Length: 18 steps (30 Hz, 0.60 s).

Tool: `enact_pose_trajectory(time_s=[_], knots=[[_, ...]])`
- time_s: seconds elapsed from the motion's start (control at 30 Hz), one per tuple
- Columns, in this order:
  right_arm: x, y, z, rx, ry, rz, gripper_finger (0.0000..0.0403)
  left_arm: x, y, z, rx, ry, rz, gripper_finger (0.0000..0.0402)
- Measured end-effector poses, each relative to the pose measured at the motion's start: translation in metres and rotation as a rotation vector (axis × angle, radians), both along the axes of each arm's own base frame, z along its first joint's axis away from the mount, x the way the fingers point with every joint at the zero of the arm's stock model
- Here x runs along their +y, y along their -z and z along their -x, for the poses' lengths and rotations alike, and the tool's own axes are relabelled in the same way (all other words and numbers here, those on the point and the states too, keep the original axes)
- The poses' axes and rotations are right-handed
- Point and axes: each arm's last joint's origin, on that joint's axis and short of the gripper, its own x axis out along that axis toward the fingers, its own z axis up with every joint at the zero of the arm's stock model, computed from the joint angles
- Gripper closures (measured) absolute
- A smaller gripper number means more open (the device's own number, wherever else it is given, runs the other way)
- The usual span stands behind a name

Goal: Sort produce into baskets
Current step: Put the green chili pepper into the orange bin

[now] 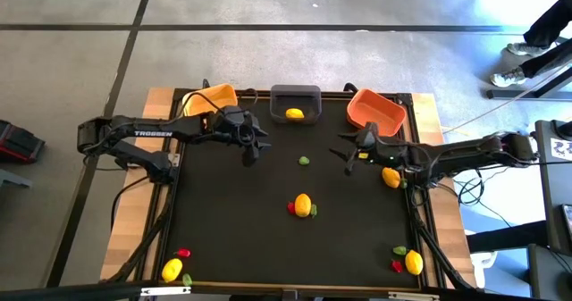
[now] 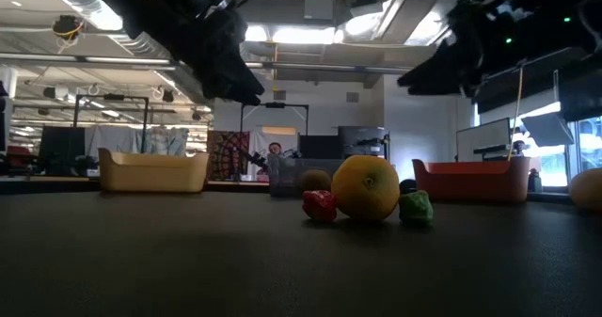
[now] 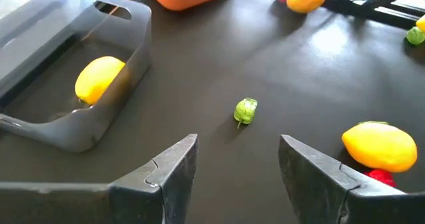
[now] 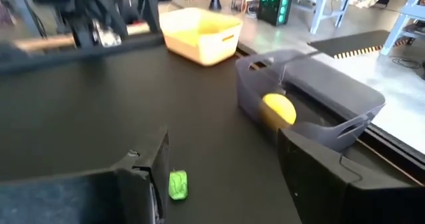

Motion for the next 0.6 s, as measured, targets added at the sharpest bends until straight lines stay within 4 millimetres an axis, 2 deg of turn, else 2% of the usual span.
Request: enact_pose_trajectory(time_s=[0.37,0.6], knots=[[-0.001,0.031,-0.035,0.244,-0.042,0.073,0.0189,0.0,0.0,0.0,-0.001,-0.028,0.011,0.0198],[-0.001,0.044,-0.055,0.331,-0.06,0.098,0.0189,0.001,0.0,0.0,0.0,-0.035,0.007,0.0198]])
